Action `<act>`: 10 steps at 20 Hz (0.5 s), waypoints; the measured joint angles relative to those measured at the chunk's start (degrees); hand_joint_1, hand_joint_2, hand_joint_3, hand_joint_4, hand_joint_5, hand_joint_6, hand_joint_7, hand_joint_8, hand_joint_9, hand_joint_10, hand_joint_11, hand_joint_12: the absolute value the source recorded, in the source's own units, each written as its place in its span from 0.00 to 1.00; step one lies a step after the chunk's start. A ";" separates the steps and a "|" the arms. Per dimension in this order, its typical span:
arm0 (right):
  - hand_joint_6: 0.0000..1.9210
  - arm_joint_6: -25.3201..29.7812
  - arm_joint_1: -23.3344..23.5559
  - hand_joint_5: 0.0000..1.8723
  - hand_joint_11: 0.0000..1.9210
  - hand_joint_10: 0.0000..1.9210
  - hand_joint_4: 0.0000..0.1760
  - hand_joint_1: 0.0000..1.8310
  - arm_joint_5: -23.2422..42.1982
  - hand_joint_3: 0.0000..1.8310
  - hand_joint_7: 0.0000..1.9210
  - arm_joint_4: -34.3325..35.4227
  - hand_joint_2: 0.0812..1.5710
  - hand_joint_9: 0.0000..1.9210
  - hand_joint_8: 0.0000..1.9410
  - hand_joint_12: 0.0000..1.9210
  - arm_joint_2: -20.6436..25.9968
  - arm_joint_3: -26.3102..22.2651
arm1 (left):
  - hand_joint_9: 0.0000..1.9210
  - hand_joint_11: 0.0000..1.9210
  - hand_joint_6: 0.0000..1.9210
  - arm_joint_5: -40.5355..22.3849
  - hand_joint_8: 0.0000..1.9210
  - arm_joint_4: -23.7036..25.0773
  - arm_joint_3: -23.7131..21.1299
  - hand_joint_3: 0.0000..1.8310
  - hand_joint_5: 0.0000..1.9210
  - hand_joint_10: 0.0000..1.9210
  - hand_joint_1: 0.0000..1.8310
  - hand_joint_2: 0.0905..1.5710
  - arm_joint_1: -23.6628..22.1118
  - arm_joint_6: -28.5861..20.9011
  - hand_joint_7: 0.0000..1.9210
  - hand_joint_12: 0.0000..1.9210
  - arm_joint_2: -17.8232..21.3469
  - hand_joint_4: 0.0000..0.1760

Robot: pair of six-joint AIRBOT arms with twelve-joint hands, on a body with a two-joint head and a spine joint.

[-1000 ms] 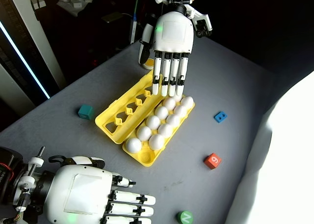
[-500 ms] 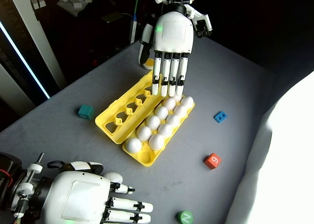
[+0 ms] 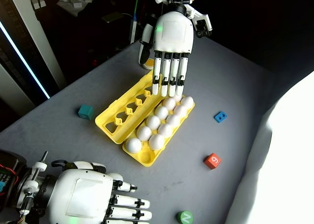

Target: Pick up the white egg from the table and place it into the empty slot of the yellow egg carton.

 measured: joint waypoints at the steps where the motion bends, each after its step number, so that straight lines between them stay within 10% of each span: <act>1: 0.33 0.00 0.00 0.57 0.00 0.00 0.85 0.56 0.00 0.00 0.20 0.04 0.65 0.01 0.00 0.00 -0.02 0.00 | 0.08 0.00 0.00 0.00 0.00 0.00 0.00 0.00 0.09 0.00 0.06 0.83 0.00 0.00 0.09 0.18 0.00 0.00; 3: 0.46 0.00 0.00 0.55 0.00 0.00 0.99 0.56 -0.02 0.00 0.16 -0.04 0.67 0.00 0.00 0.00 -0.09 0.00 | 0.07 0.00 0.00 0.00 0.00 0.02 0.02 0.00 0.08 0.00 0.06 0.83 0.00 0.02 0.08 0.16 0.00 0.00; 7: 0.39 0.07 0.00 0.60 0.00 0.00 0.49 0.59 0.00 0.00 0.17 0.02 0.65 0.03 0.00 0.00 -0.09 0.24 | 0.07 0.00 0.00 -0.02 0.00 0.00 0.02 0.00 0.08 0.00 0.05 0.83 0.00 0.00 0.08 0.19 0.00 0.00; 10: 0.38 0.04 0.09 0.61 0.00 0.00 0.44 0.60 -0.02 0.00 0.17 0.02 0.65 0.03 0.00 0.00 -0.07 0.24 | 0.06 0.00 0.00 -0.02 0.00 0.02 0.00 0.00 0.07 0.00 0.05 0.83 0.00 0.00 0.07 0.15 0.00 0.00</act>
